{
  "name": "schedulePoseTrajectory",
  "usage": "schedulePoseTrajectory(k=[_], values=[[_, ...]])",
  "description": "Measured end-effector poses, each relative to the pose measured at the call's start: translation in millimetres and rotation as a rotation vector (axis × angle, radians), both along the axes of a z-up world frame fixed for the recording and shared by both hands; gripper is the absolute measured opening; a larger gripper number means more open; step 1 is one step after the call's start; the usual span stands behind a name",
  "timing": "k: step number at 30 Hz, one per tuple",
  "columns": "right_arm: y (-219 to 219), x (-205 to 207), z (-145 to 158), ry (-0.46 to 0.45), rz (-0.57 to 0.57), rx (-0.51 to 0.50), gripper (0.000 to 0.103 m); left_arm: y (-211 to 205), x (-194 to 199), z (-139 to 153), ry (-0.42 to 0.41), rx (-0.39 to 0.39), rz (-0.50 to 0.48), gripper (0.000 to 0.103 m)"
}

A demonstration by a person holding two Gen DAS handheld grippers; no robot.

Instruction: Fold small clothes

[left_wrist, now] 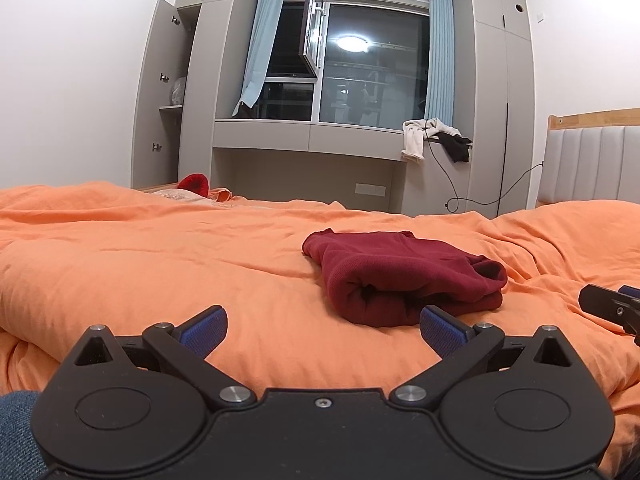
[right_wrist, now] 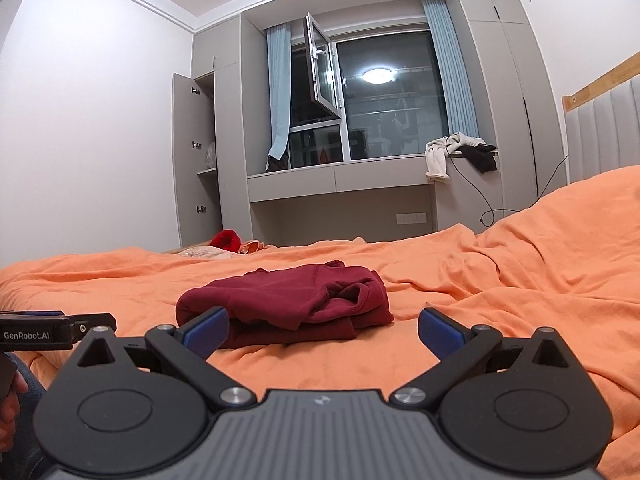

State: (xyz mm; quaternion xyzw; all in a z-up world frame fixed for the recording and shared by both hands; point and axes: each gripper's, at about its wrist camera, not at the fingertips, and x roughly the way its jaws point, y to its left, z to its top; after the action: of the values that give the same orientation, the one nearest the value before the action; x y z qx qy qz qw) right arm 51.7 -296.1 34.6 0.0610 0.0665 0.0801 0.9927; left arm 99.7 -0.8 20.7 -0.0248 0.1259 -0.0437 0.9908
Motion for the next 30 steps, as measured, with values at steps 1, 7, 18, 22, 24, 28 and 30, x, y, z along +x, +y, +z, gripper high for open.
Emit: schedulePoseTrajectory(k=[1,7,18,22,24,28,30], values=[[-0.1,0.1,0.0,0.001,0.000,-0.001,0.103,0.6,-0.3,-0.5,0.001,0.000,0.001,0.102],[-0.4,-0.6,-1.5,0.003,0.003,-0.005,0.103,-1.5,2.6,1.0,0.006,0.002,0.001,0.102],[-0.5,-1.2,-1.9,0.003,0.004,-0.005,0.103,-1.8,3.1,1.3,0.006,0.003,0.001,0.102],[-0.5,-1.3,-1.7,0.003,0.002,-0.005,0.103,-1.8,3.1,1.2,0.006,0.004,0.001,0.102],[-0.8,-1.2,-2.2,0.003,0.003,-0.005,0.103,-1.8,3.1,1.3,0.006,0.003,0.001,0.102],[-0.9,-1.3,-2.2,0.004,0.003,-0.005,0.103,-1.9,3.1,1.3,0.006,0.003,0.001,0.102],[-1.0,-1.2,-2.1,0.004,0.003,-0.005,0.103,-1.9,3.1,1.3,0.007,0.004,0.001,0.102]])
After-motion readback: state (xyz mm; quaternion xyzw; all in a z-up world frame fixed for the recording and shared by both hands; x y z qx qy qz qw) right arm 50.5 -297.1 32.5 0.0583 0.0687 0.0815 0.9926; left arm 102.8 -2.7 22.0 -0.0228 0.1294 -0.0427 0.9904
